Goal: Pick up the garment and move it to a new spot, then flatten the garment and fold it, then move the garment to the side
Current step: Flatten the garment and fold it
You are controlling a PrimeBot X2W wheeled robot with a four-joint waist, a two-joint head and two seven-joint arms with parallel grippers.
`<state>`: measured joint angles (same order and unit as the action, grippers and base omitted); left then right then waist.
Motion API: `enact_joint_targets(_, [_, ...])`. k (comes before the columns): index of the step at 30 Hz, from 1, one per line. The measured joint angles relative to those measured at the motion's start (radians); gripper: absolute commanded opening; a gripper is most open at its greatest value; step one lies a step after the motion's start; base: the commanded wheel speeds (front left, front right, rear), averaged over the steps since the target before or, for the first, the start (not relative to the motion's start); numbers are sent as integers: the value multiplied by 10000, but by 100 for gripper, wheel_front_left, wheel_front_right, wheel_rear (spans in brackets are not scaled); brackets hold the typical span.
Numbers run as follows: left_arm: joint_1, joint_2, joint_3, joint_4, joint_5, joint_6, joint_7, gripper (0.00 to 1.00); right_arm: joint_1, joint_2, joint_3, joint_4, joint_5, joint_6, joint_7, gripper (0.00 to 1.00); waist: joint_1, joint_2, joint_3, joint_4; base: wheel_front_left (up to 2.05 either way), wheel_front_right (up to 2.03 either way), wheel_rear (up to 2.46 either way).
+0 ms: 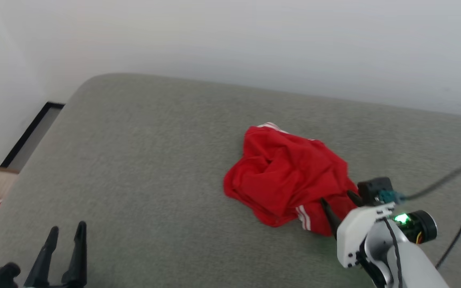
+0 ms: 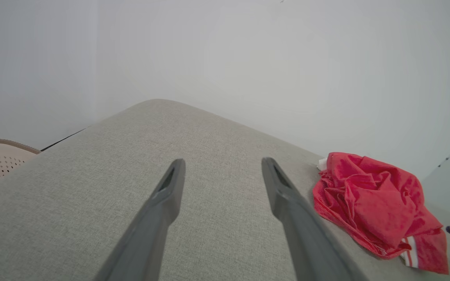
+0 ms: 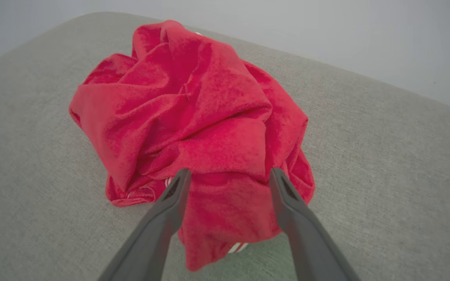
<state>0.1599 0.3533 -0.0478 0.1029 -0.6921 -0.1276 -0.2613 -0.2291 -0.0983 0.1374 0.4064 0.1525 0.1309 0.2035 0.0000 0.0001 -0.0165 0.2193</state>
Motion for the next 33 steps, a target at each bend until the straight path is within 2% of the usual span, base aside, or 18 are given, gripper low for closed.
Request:
enact_joint_targets(8, [-553,50,-476,167,-190,0,0,100,-1419,-510,690,1875,-42,2,1941,100,0,-1,486,820,0,0,0])
enact_joint_targets(14, [-843,-19,-727,297,-385,0,0,100,-2296,-635,1154,3183,-349,2,2545,100,1,0,870,1252,0,0,0])
enact_joint_targets(15, [-907,-38,-754,326,-399,0,0,100,-2445,-644,1181,3379,-357,2,2587,44,1,0,930,1299,0,0,0])
enact_joint_targets(16, [-960,-65,-767,336,-428,0,0,100,-2591,-640,1181,3526,-359,2,2579,0,0,0,985,1333,0,0,0])
enact_joint_targets(21, [-962,-73,-740,443,-479,0,0,100,-3037,-491,1310,3866,-364,6,2343,0,1,0,1101,1261,0,0,0])
enact_joint_targets(25, [-957,-42,-665,466,-493,0,0,100,-3056,-569,1432,3636,-82,13,2257,0,1,0,1050,1058,0,0,0])
enact_joint_targets(29, [-916,21,-529,453,-493,0,0,100,-2648,-878,1471,2627,345,12,2424,0,0,-1,962,779,0,0,0])
enact_joint_targets(33, [-807,71,-439,391,-497,0,0,100,-1762,-1179,1369,857,742,10,3110,0,1,0,900,481,0,0,0])
